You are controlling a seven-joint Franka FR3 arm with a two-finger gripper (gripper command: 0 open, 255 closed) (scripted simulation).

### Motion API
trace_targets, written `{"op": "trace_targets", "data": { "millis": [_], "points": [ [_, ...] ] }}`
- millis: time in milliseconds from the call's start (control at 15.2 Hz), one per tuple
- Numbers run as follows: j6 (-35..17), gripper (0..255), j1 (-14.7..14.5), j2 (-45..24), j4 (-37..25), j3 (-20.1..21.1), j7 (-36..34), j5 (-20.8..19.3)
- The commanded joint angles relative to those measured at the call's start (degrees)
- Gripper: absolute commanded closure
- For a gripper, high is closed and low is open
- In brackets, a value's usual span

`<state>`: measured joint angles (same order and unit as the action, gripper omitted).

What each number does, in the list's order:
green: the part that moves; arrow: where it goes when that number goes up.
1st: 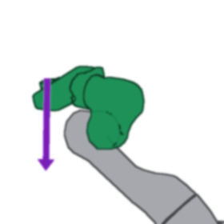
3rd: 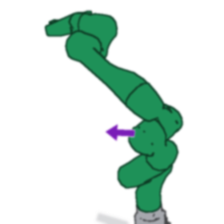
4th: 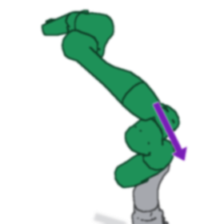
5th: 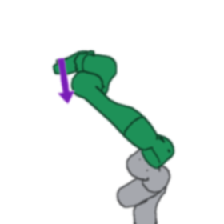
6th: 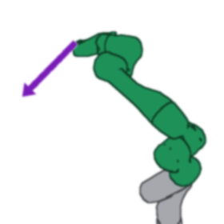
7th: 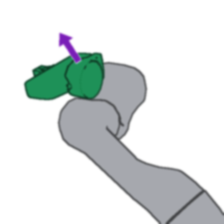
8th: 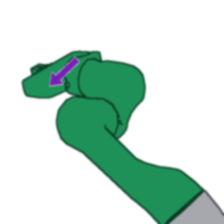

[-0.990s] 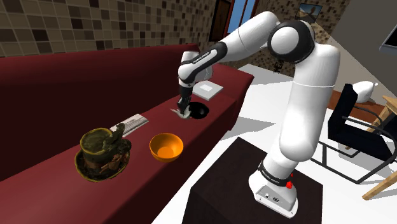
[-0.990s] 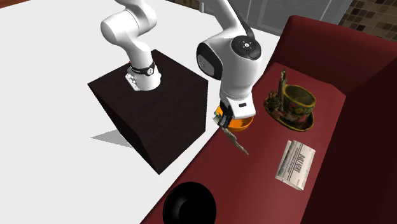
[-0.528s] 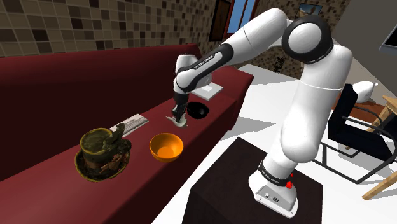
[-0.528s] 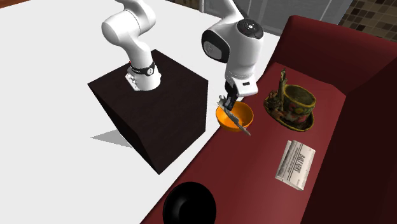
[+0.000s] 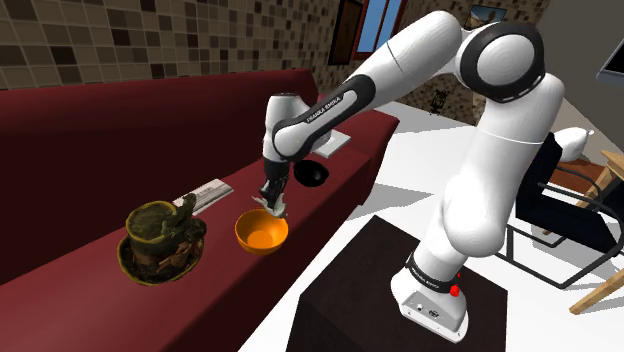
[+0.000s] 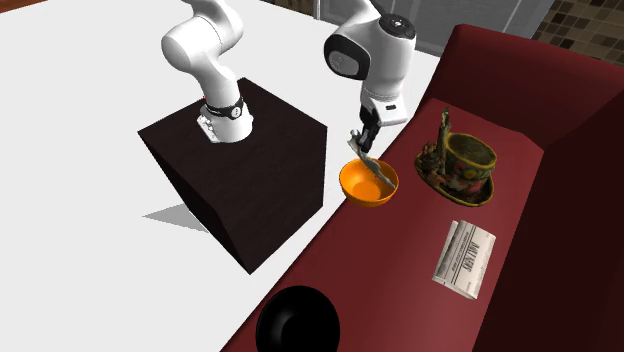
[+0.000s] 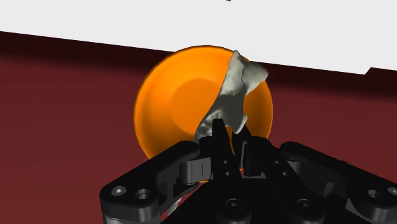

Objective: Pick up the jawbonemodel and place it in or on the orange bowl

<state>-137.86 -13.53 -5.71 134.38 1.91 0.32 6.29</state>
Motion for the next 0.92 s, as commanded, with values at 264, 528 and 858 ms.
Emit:
{"op": "trace_targets", "data": {
  "millis": [264,528,858],
  "points": [
    [-4.6,255,-0.2,-3.5,1.0,0.2,0.2,0.4],
    [-7.5,255,-0.2,-6.3,1.3,0.3,0.6,0.7],
    [-9.3,255,-0.2,-8.0,1.3,0.4,0.8,0.9]
  ]
}}
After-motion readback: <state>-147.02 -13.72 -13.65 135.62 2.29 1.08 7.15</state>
